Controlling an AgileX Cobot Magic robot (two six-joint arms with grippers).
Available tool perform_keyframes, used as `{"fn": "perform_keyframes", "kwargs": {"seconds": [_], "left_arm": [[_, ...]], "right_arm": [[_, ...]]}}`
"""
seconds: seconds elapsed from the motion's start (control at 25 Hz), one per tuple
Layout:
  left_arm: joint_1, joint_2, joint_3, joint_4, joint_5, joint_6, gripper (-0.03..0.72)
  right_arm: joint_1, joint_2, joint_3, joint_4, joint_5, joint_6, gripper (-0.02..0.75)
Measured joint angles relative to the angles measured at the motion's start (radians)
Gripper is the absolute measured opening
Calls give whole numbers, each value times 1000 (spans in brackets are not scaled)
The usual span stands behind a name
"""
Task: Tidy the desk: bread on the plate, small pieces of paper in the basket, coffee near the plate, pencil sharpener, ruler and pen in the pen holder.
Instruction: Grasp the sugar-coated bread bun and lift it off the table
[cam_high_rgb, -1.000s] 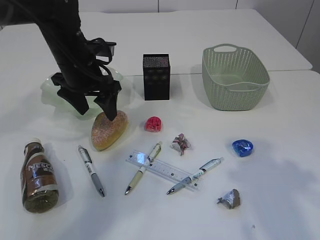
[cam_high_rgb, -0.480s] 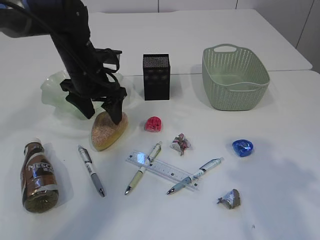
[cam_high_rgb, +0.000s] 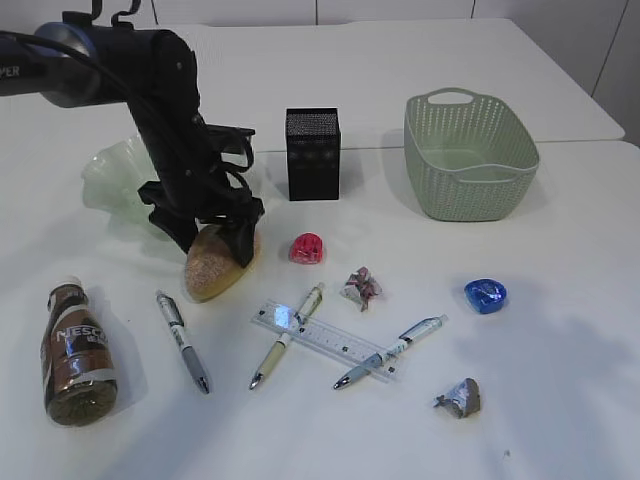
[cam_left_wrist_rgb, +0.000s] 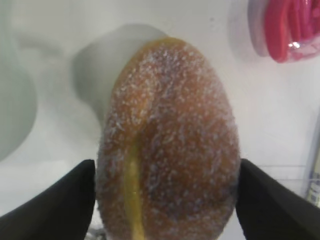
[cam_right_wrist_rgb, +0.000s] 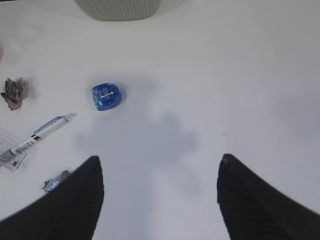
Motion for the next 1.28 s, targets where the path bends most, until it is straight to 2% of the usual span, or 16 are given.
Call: {"fn": "perform_keyframes", "kwargs": {"seconds": [0.24,0.32,0.48,0.6,0.68,1.0,1.28], "left_arm": [[0,30,-11,-9,-4,0,596],[0,30,-11,-9,-4,0,566],[0,30,-11,-9,-4,0,438],[0,30,-13,-9,-2,0,304],[0,30,-13,-9,-2,0,263],[0,30,-15,-22,50,0,244],[0,28,-20,-99,73,0,241]], "right_arm": [[0,0,0,0,-2,0,551],[0,0,0,0,-2,0,551],[0,0,0,0,-5,0,552],[0,0,0,0,-14,0,552],[0,0,0,0,-20,0,552],[0,0,0,0,-24,0,551],[0,0,0,0,-37,0,551]]}}
